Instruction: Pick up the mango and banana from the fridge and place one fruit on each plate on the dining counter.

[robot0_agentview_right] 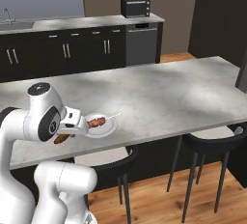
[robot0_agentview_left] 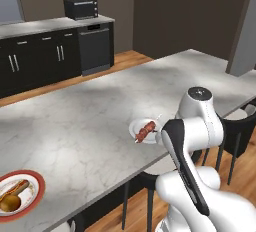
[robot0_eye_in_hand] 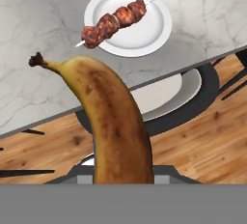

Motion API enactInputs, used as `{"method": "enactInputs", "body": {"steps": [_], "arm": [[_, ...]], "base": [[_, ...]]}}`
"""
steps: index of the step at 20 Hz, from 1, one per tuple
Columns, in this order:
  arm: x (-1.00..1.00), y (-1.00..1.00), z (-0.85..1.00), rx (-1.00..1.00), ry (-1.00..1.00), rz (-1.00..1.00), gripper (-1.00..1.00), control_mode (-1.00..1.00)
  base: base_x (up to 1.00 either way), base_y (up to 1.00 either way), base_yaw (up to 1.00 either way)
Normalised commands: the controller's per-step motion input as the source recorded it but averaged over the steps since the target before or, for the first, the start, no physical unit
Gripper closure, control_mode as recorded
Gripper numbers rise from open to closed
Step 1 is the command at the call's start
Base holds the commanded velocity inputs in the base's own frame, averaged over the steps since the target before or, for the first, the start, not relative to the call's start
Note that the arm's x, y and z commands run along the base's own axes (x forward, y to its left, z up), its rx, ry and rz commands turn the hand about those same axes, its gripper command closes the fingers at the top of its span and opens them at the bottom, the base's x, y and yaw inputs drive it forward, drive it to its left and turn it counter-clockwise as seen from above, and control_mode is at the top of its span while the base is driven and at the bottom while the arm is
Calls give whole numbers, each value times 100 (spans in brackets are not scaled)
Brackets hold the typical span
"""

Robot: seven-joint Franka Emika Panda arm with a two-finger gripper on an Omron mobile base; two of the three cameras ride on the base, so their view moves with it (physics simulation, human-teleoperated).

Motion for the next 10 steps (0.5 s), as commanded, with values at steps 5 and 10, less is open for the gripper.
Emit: {"method": "enactInputs", "body": {"steps": [5, 10], "arm": [[0, 0, 0, 0, 0, 0, 100, 100], [44, -22, 0, 14, 1, 0, 100, -100]], "base": [[9, -5, 0], [0, 0, 0]]}}
